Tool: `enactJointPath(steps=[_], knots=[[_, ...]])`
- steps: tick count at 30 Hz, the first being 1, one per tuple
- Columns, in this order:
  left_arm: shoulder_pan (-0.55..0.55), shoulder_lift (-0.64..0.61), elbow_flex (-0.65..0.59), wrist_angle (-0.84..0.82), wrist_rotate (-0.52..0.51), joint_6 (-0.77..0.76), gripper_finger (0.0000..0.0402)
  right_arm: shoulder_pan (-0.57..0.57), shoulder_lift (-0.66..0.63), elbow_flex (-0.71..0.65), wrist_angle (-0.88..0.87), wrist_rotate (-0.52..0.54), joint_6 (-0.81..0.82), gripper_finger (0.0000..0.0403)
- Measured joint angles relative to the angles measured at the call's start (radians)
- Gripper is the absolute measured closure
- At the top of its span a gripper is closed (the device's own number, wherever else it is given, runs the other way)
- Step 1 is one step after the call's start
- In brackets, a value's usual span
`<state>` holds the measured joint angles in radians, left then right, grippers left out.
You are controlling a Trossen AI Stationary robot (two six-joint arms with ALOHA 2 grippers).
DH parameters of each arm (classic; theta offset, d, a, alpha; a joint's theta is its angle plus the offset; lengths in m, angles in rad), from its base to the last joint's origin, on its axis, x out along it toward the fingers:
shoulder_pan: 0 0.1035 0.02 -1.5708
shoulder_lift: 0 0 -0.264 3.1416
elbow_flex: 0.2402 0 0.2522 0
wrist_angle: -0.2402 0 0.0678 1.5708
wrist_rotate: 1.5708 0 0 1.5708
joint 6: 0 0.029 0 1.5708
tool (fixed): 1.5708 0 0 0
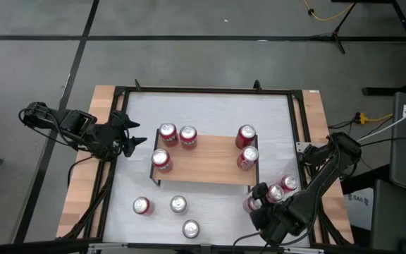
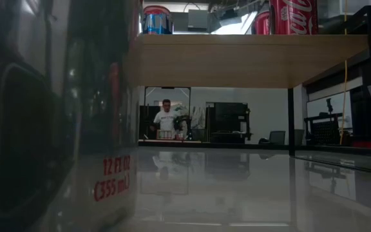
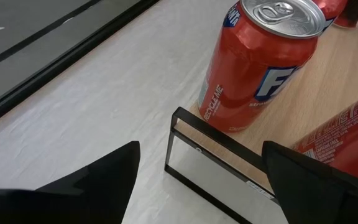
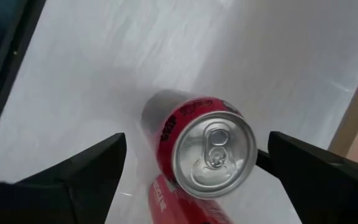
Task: Place canned beverage on shelf
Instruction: Put the red black soda can on the shelf
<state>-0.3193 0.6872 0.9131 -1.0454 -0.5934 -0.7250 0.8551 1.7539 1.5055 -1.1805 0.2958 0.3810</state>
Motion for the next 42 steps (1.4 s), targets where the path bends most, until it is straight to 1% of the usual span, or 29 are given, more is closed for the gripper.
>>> enactJointPath(steps=[8,13,22,27,31,36,42], knots=[[0.000,0.000,0.000,0.000,0.000,0.000,0.0074,-0.001,0.001,0.000,-0.004,0.010,-0.052,0.0022],[0.000,0.000,0.000,0.000,0.000,0.000,0.0074,-0.027,0.002,0.000,-0.003,0.007,-0.073,0.0022],[0.000,0.000,0.000,0.000,0.000,0.000,0.0074,-0.073,0.002,0.000,-0.028,-0.088,-0.087,0.0022],[0.000,0.000,0.000,0.000,0.000,0.000,0.0074,-0.070,0.002,0.000,-0.029,-0.098,-0.146,0.0022],[0.000,0.000,0.000,0.000,0.000,-0.001,0.0074,-0.070,0.002,-0.001,-0.028,-0.105,-0.153,0.0022],[0.000,0.000,0.000,0.000,0.000,0.000,0.0074,-0.070,0.001,-0.052,-0.013,-0.131,-0.155,0.0022],[0.000,0.000,0.000,0.000,0.000,0.000,0.0074,-0.069,-0.002,-0.091,0.026,-0.105,-0.156,0.0022]])
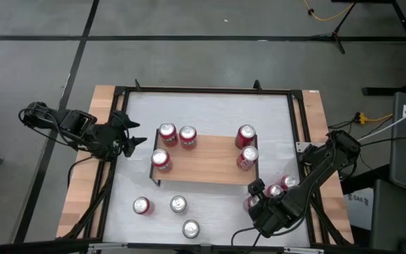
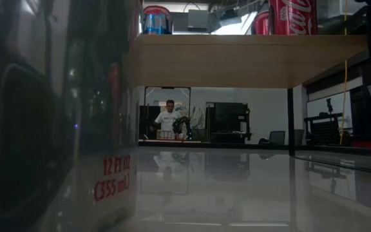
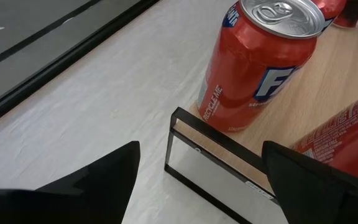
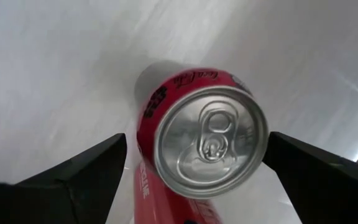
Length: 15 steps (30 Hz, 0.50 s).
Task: Place canned beverage on shelf
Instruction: Put the red black soda can on the shelf
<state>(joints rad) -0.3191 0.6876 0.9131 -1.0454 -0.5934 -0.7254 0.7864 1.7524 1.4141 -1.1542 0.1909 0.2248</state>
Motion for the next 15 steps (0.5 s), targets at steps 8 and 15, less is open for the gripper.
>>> enactJointPath(steps=[8,15], knots=[[0.000,0.000,0.000,0.000,0.000,0.000,0.0074,-0.001,0.000,-0.002,0.029,-0.001,0.004,0.0071],[0.000,0.000,0.000,0.000,0.000,0.000,0.0074,-0.002,0.001,-0.003,0.047,-0.028,0.013,0.0118]])
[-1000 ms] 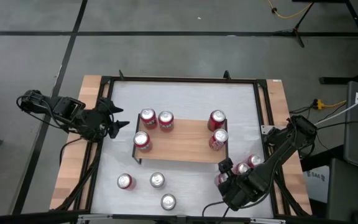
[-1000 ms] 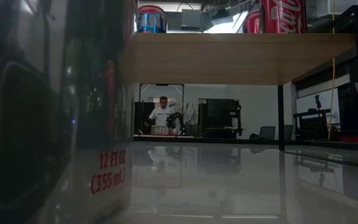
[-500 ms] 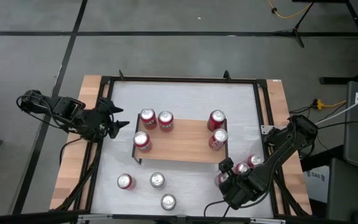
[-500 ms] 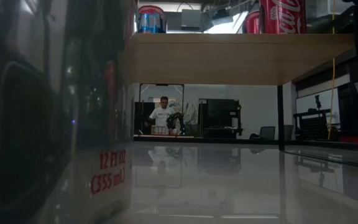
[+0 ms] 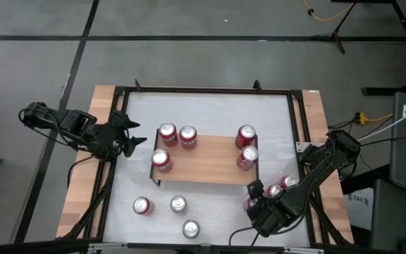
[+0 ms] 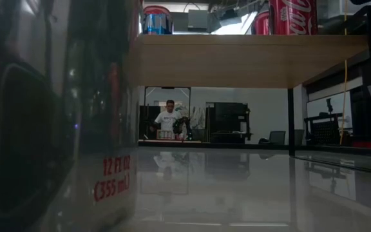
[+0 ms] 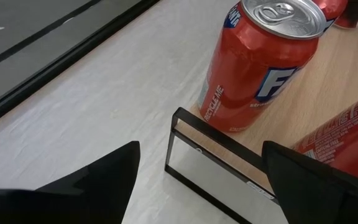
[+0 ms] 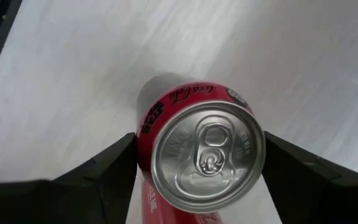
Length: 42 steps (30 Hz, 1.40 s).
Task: Place canned beverage on shelf
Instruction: Put the red black soda can on the shelf
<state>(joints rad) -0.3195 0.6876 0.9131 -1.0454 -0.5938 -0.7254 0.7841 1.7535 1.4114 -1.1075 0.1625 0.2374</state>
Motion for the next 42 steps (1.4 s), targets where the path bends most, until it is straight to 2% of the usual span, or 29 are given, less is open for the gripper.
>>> enactJointPath(steps=[11,23,30,42], knots=[[0.000,0.000,0.000,0.000,0.000,0.002,0.0074,0.000,0.001,0.000,0.019,0.011,0.249,0.0106],[0.000,0.000,0.000,0.000,0.000,0.002,0.0074,0.001,0.003,-0.001,0.043,0.073,0.755,0.0105],[0.000,0.000,0.000,0.000,0.000,0.003,0.0074,0.001,0.003,-0.002,0.042,0.089,0.983,0.0105],[0.000,0.000,0.000,0.000,0.000,0.003,0.0074,0.001,0.003,-0.002,0.093,0.088,0.996,0.0104]])
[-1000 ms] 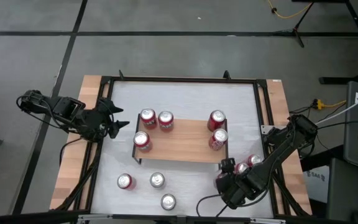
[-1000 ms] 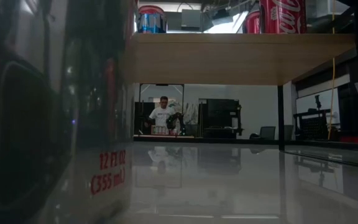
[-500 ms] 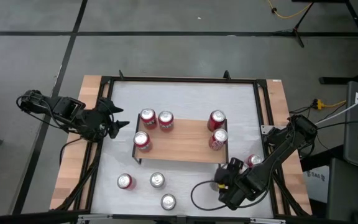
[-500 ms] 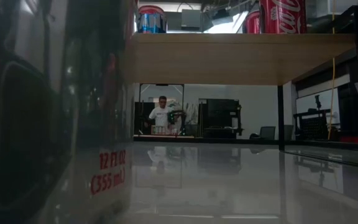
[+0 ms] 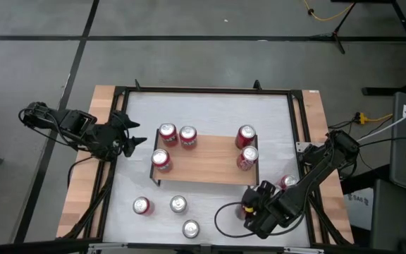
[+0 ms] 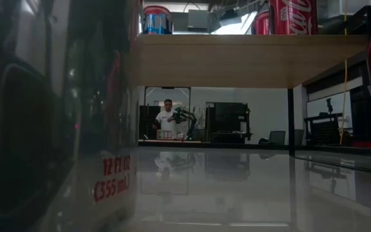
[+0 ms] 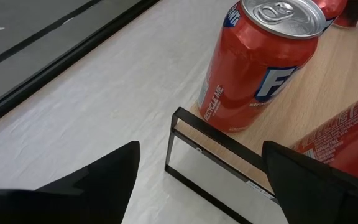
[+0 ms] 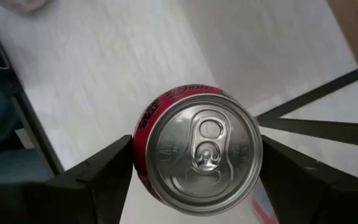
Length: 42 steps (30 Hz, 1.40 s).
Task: Place canned beverage on shelf
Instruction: Put the red black soda can on the shelf
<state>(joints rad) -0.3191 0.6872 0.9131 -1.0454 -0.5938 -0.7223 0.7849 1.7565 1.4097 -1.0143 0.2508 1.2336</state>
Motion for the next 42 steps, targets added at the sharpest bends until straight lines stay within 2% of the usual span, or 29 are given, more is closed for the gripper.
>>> enactJointPath(steps=[42], knots=[[0.000,0.000,0.000,0.000,0.000,0.001,0.0074,0.000,0.000,0.000,0.048,0.002,-0.009,0.0104]])
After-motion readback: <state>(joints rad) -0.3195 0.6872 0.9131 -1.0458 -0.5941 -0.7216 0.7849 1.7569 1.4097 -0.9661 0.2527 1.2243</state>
